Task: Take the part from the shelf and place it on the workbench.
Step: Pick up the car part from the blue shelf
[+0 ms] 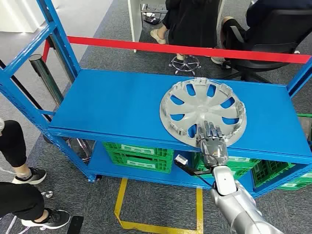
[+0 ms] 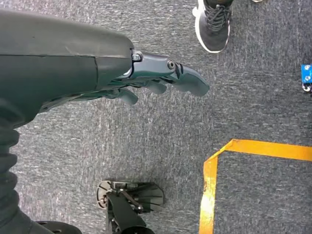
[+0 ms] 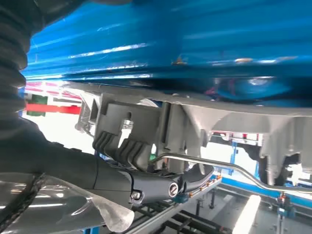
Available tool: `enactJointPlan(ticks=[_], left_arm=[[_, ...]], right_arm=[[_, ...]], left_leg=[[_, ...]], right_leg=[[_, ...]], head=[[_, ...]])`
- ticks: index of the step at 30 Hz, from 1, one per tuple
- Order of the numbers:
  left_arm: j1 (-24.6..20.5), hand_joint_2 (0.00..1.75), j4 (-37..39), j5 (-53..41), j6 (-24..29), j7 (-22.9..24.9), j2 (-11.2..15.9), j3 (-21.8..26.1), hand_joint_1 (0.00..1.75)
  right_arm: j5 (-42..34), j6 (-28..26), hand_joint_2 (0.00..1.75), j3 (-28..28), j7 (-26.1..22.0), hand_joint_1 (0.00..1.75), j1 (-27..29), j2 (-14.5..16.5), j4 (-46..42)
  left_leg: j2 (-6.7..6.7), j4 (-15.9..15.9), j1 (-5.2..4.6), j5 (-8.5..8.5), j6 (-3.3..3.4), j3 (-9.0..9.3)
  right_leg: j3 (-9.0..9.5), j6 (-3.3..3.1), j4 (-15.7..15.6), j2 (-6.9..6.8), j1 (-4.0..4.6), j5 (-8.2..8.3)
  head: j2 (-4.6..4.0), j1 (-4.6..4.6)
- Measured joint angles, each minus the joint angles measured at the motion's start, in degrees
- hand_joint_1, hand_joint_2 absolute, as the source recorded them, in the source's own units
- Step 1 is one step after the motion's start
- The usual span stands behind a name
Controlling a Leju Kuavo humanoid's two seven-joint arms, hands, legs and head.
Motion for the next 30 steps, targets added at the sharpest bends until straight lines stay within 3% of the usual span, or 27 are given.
enactJointPlan(ticks=[3,26,30], left_arm=[[0.0,1.75,0.0,0.0,0.0,0.0,0.0,0.0,0.00],[0.8,1.75,0.0,2.0,0.0,-2.2,0.0,0.8,0.00],[1.0,1.75,0.0,2.1,0.2,-2.7,0.0,1.2,0.00]], right_arm=[[0.0,0.0,1.75,-0.6,-0.3,1.75,0.2,0.1,0.0],[0.2,0.1,1.75,-0.5,-4.2,1.75,11.9,0.2,-19.2],[0.1,0.1,1.75,1.5,-1.5,1.75,15.1,-1.3,-26.1]], left_leg=[[0.00,0.0,0.00,0.00,0.00,0.00],[-0.01,0.0,0.01,0.02,-0.01,-0.12],[-0.01,0.0,0.00,0.02,-0.01,-0.27]], right_leg=[[0.00,0.00,0.0,0.00,0.00,0.00],[-0.11,0.00,0.0,-0.01,0.01,0.01],[-0.26,0.00,0.0,-0.02,0.00,0.01]], head=[[0.01,0.00],[0.01,0.00],[0.00,-0.01]])
